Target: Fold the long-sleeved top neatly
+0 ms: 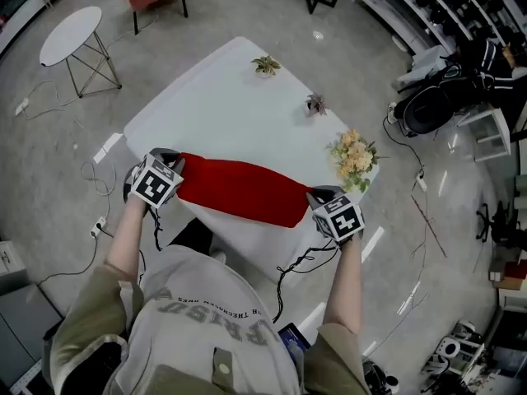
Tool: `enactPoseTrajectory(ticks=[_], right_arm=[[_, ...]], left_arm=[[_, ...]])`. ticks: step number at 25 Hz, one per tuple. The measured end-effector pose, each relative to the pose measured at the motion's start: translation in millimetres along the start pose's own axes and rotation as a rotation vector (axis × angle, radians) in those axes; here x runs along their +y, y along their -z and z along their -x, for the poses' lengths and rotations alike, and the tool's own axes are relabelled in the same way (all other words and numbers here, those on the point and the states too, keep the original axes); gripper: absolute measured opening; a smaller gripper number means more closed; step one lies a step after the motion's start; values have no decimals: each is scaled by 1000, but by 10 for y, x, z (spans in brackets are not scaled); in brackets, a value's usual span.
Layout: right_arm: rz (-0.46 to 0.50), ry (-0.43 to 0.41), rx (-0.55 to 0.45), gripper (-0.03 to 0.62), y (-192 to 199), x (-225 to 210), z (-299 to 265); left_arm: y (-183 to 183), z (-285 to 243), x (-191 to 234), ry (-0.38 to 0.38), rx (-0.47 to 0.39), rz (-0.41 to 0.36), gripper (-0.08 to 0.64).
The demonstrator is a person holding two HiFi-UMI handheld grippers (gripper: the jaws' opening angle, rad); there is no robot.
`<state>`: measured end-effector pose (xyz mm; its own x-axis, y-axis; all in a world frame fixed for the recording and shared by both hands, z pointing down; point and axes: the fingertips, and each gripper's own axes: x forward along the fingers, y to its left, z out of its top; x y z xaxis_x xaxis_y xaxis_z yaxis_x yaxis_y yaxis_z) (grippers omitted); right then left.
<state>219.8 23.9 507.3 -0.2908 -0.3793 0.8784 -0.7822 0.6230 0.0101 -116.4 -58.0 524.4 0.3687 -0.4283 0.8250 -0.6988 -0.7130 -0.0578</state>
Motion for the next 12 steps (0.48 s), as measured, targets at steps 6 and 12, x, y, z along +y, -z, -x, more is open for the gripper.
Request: enactPoseTrajectory(ticks=[6, 12], right_arm=[[-92, 10, 118, 26, -151, -530, -586], [-186, 48, 205, 28, -3, -803, -1082]], left_arm=[[-178, -644, 406, -3, 122, 118, 32], [-33, -1075, 795, -43, 191, 365, 121]])
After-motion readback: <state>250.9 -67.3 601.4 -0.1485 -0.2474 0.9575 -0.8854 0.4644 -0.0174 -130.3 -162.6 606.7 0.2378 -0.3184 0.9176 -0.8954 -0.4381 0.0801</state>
